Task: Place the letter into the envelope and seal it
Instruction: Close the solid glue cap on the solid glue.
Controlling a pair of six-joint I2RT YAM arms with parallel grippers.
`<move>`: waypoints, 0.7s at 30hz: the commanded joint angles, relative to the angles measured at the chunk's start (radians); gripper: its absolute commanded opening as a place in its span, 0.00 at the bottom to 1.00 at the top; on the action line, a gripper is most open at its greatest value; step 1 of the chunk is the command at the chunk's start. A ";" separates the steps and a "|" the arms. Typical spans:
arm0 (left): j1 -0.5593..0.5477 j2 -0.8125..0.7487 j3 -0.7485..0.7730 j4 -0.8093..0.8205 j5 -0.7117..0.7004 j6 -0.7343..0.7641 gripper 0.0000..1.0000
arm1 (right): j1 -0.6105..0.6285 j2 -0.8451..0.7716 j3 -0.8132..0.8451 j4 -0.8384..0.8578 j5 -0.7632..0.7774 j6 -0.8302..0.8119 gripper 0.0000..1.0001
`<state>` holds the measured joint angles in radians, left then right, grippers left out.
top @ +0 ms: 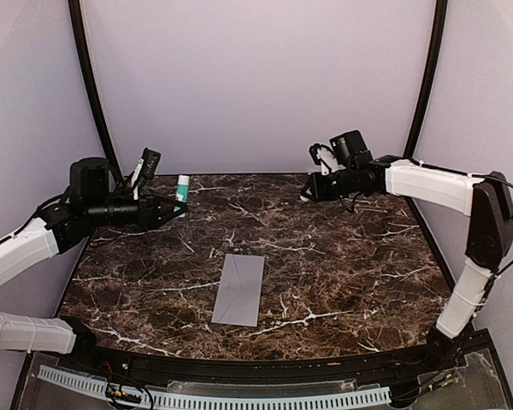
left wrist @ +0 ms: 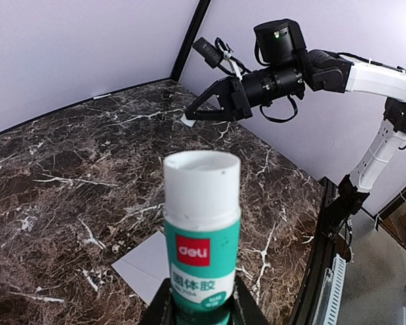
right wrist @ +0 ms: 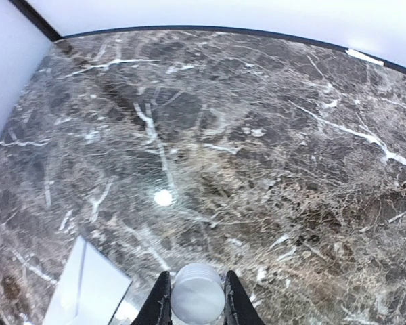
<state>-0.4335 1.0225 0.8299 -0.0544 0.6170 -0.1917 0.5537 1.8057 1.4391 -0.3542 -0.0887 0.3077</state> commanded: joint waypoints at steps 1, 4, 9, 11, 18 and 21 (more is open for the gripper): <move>-0.086 0.041 0.042 -0.002 0.058 0.098 0.00 | -0.005 -0.168 -0.126 0.088 -0.230 -0.043 0.10; -0.167 0.116 0.139 -0.064 0.054 0.170 0.00 | -0.003 -0.275 -0.185 0.098 -0.355 -0.045 0.10; -0.251 0.233 0.251 -0.090 0.193 0.209 0.00 | 0.005 -0.416 -0.272 0.140 -0.551 -0.018 0.10; -0.267 0.281 0.271 -0.094 0.195 0.228 0.00 | 0.012 -0.456 -0.294 0.142 -0.599 -0.011 0.10; -0.282 0.296 0.196 -0.087 0.164 0.236 0.00 | 0.046 -0.552 -0.378 0.221 -0.714 0.054 0.10; -0.297 0.302 0.190 -0.090 0.156 0.242 0.00 | 0.079 -0.552 -0.387 0.251 -0.721 0.075 0.10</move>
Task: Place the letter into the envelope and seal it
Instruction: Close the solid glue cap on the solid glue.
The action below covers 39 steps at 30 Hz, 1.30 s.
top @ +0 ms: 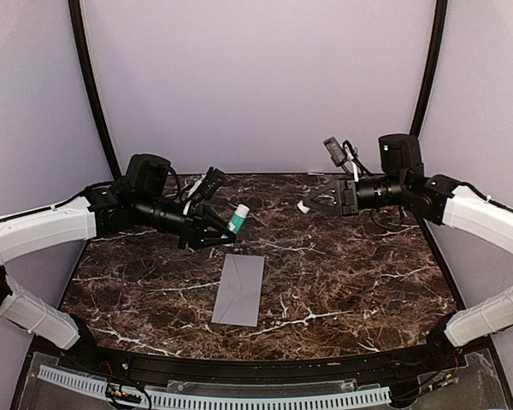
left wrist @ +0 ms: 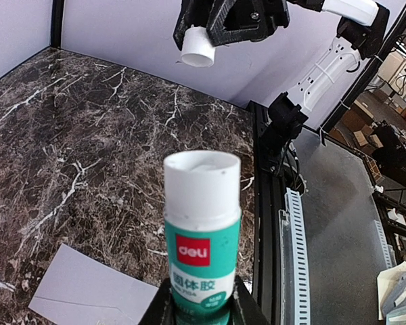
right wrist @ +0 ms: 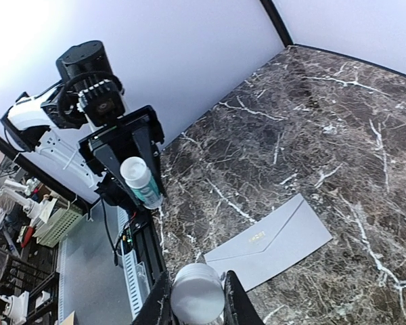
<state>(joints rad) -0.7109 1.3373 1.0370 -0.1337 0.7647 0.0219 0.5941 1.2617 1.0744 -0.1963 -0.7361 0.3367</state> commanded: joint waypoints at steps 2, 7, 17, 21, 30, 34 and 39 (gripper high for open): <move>-0.034 -0.002 -0.012 -0.014 0.010 0.032 0.00 | 0.058 0.001 -0.024 0.121 -0.076 0.059 0.10; -0.065 0.017 -0.013 -0.030 0.010 0.044 0.00 | 0.103 0.044 -0.019 0.191 -0.100 0.095 0.10; -0.086 0.014 -0.016 -0.020 0.023 0.035 0.00 | 0.159 0.108 0.000 0.271 -0.113 0.124 0.10; -0.090 0.016 -0.015 -0.020 0.027 0.031 0.00 | 0.172 0.117 -0.003 0.299 -0.116 0.143 0.10; -0.097 0.016 -0.017 -0.014 0.036 0.027 0.00 | 0.195 0.131 -0.001 0.330 -0.113 0.162 0.10; -0.100 0.016 -0.017 -0.011 0.036 0.025 0.00 | 0.205 0.141 0.004 0.333 -0.112 0.163 0.10; -0.101 0.018 -0.017 -0.010 0.040 0.026 0.00 | 0.212 0.146 0.004 0.355 -0.116 0.174 0.09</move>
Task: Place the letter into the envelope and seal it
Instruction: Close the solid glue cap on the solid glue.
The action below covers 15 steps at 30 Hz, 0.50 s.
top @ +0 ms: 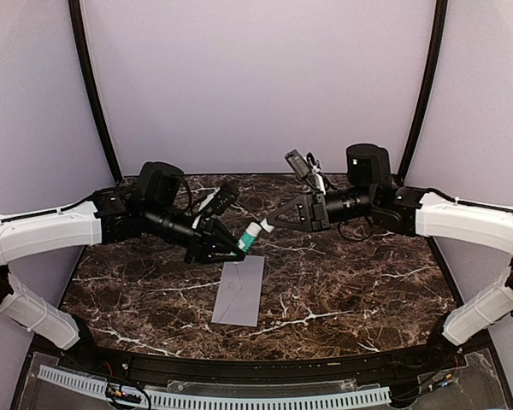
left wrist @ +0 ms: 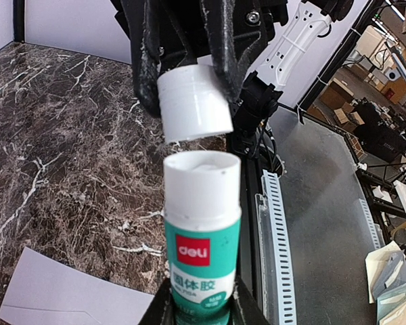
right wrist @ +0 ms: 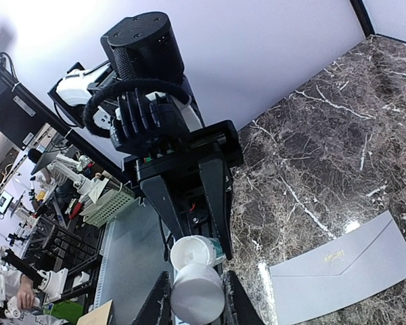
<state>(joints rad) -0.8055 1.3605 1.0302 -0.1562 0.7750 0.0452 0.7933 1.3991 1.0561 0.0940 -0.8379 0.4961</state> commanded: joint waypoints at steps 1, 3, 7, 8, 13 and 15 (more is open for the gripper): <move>-0.007 -0.004 -0.010 0.013 0.029 0.002 0.00 | 0.014 0.012 0.022 0.070 -0.015 0.019 0.09; -0.007 -0.002 -0.009 0.011 0.030 0.000 0.00 | 0.016 0.015 0.022 0.077 -0.016 0.022 0.09; -0.009 -0.003 -0.010 0.011 0.031 0.001 0.00 | 0.023 0.024 0.022 0.084 -0.018 0.027 0.09; -0.009 -0.003 -0.010 0.011 0.031 0.002 0.00 | 0.024 0.026 0.023 0.085 -0.018 0.027 0.09; -0.011 -0.002 -0.010 0.011 0.032 0.000 0.00 | 0.027 0.029 0.023 0.097 -0.022 0.034 0.09; -0.011 0.001 -0.009 0.011 0.034 0.001 0.00 | 0.027 0.031 0.023 0.101 -0.023 0.036 0.09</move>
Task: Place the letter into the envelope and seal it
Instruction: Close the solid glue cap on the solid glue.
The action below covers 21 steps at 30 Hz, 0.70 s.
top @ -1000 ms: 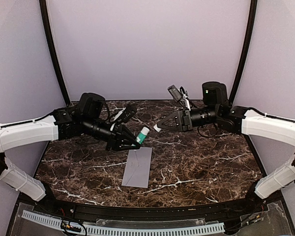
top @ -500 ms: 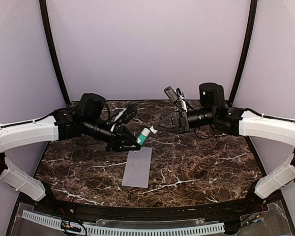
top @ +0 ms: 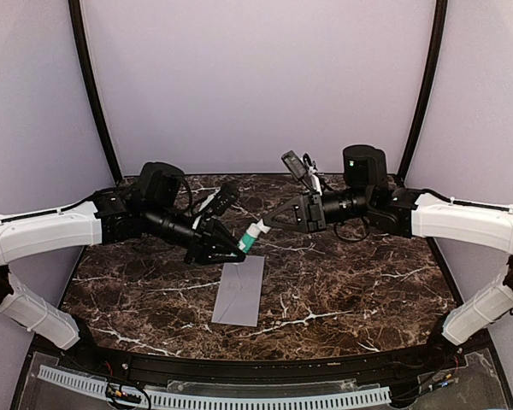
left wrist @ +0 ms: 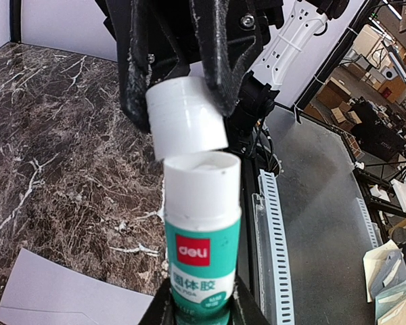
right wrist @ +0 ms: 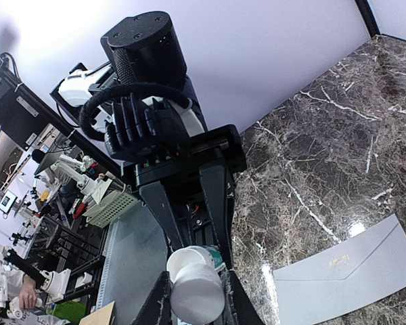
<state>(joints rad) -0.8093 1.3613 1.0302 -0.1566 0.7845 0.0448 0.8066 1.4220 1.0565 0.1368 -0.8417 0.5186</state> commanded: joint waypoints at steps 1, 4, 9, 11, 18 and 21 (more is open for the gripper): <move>-0.007 0.001 -0.009 0.013 0.025 0.001 0.00 | 0.015 0.009 0.022 0.061 -0.020 0.016 0.09; -0.008 0.001 -0.010 0.014 0.025 -0.001 0.00 | 0.016 0.009 0.019 0.073 -0.020 0.022 0.09; -0.008 0.002 -0.010 0.018 0.028 -0.004 0.00 | 0.016 0.012 0.016 0.095 -0.028 0.036 0.09; -0.010 0.004 -0.010 0.017 0.029 -0.004 0.00 | 0.017 0.013 0.016 0.100 -0.030 0.038 0.09; -0.010 0.002 -0.010 0.014 0.030 -0.002 0.00 | 0.022 0.013 0.017 0.075 -0.028 0.022 0.08; -0.010 0.002 -0.010 0.015 0.029 -0.001 0.00 | 0.023 0.014 0.023 0.046 -0.018 0.005 0.08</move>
<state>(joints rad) -0.8120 1.3670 1.0294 -0.1570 0.7895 0.0441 0.8158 1.4273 1.0565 0.1860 -0.8577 0.5488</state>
